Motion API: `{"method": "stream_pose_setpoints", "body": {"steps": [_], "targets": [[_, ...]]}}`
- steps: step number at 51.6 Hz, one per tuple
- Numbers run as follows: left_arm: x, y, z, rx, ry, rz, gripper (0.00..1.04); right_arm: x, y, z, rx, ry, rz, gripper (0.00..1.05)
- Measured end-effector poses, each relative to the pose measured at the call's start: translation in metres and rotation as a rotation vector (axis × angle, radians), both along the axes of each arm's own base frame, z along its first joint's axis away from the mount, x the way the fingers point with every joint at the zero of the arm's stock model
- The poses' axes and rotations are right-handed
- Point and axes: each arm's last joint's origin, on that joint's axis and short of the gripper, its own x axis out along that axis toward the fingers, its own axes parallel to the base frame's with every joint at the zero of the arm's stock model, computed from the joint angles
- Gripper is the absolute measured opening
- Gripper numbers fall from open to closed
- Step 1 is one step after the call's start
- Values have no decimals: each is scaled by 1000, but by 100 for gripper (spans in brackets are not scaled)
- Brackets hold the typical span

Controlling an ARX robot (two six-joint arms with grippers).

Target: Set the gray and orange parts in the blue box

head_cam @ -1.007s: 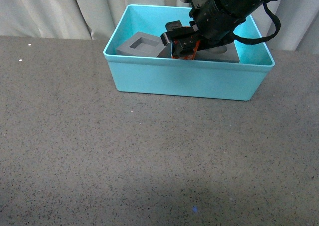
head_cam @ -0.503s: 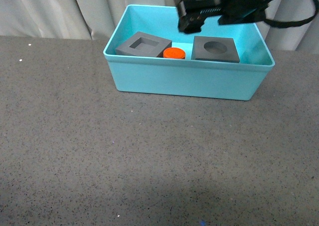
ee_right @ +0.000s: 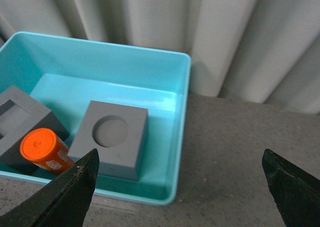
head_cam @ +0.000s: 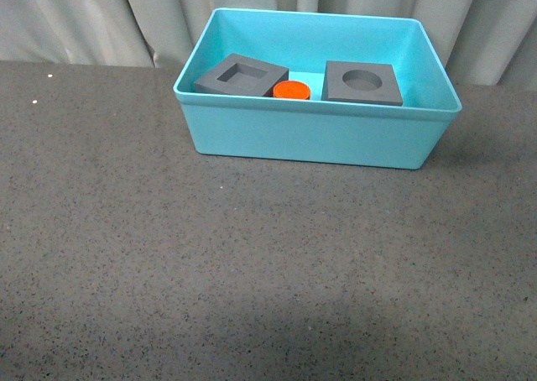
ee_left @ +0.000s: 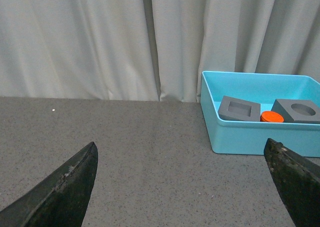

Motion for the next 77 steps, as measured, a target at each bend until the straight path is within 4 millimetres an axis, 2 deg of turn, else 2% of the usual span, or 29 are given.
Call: {"method": "stream_pose_setpoints", "body": {"steps": [6,15,19,23,27,41,48,62,77], "targets": [[0,0,0,0,0,0,98,-26,-16,5,-11,-24,-57,95],[0,0,0,0,0,0,98,-70,-42,6,-122,-44,-235,95],[0,0,0,0,0,0,98,-86,-54,4,-155,-139,-302,94],[0,0,0,0,0,0,98,-101,-63,-3,-16,-333,-181,79],[0,0,0,0,0,1,98,-114,-64,-8,25,-404,-123,66],[0,0,0,0,-1,1,98,-142,-63,-24,44,-411,-111,25],[0,0,0,0,0,0,98,-156,-63,-31,43,-411,-112,0],[0,0,0,0,-1,0,98,-179,-63,-41,46,-411,-112,0],[0,0,0,0,0,0,98,-192,-63,-51,46,-412,-112,0]]}}
